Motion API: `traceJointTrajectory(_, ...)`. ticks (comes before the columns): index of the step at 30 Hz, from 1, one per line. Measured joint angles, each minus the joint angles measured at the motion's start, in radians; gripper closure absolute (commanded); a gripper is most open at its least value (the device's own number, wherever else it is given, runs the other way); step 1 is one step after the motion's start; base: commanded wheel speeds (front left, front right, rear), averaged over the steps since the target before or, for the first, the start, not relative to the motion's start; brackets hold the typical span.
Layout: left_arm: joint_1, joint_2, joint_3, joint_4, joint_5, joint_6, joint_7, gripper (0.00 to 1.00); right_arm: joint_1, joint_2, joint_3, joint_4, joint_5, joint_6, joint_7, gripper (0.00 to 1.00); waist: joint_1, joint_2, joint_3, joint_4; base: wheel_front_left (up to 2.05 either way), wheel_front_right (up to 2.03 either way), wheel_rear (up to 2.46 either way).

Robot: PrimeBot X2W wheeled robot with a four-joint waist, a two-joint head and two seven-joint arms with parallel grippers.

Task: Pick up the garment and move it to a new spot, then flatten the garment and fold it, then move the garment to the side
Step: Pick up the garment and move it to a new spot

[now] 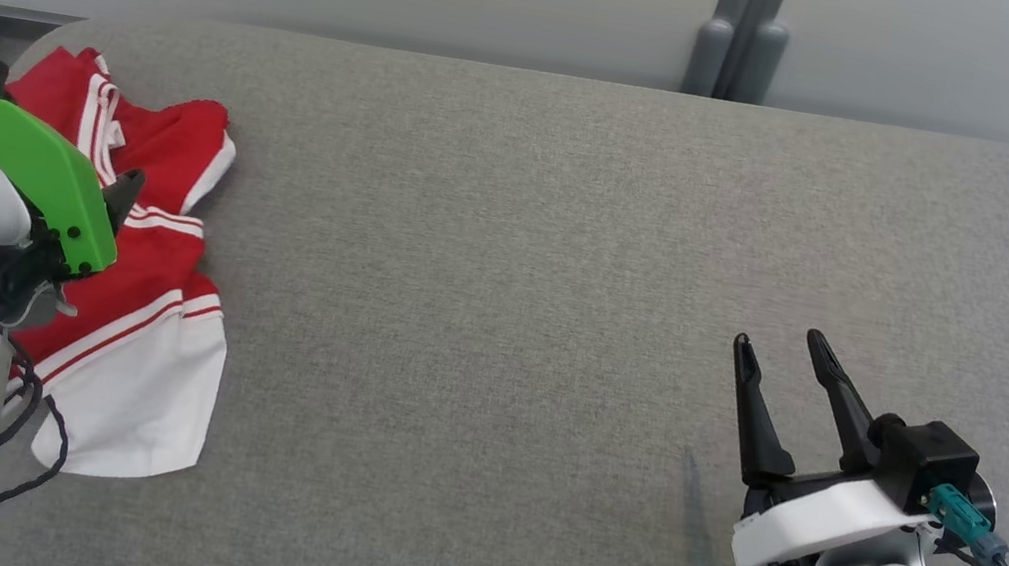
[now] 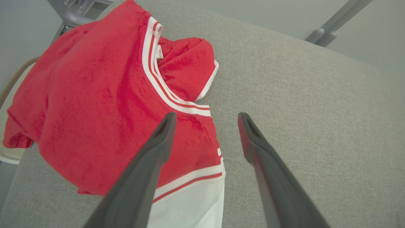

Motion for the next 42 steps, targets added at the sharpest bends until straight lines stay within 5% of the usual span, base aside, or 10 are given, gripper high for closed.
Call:
traceJointTrajectory(6,-0.071,0.035,-0.007,0.117,-0.006,0.019,0.113,0.0,-0.008,-0.003,0.006,-0.005,0.0,0.0,-0.001,0.0,0.0,0.0,0.025,-0.063,0.0,0.0,0.0)
traceJointTrajectory(17,-0.138,0.104,-0.01,0.252,0.018,0.088,0.151,0.0,-0.037,0.0,0.002,-0.021,0.0,0.0,-0.001,0.0,0.0,0.0,0.1,-0.148,0.0,0.0,0.0)
traceJointTrajectory(28,-0.158,0.124,-0.035,0.34,0.031,0.109,0.187,0.0,-0.063,0.002,0.0,-0.026,0.002,0.0,-0.001,0.0,0.0,0.0,0.161,-0.196,0.0,0.0,0.0)
traceJointTrajectory(30,-0.161,0.127,-0.036,0.353,0.031,0.111,0.192,0.29,-0.063,0.001,-0.001,-0.023,0.002,0.0,-0.001,0.0,0.0,0.0,0.162,-0.201,0.0,0.0,0.0)
traceJointTrajectory(32,-0.161,0.127,-0.036,0.362,0.029,0.11,0.2,0.69,-0.063,-0.001,-0.002,-0.021,0.003,0.0,-0.001,0.0,0.0,0.0,0.16,-0.203,0.0,0.0,0.0)
traceJointTrajectory(33,-0.161,0.127,-0.038,0.363,0.029,0.107,0.199,1.0,-0.063,-0.001,-0.002,-0.02,0.003,0.0,-0.001,0.0,0.0,0.0,0.159,-0.204,0.0,0.0,0.0)
traceJointTrajectory(42,-0.171,0.136,-0.061,0.371,0.031,0.081,0.17,1.0,-0.063,0.003,-0.004,-0.019,0.001,0.0,-0.001,0.0,0.0,0.0,0.147,-0.203,0.0,0.0,0.0)
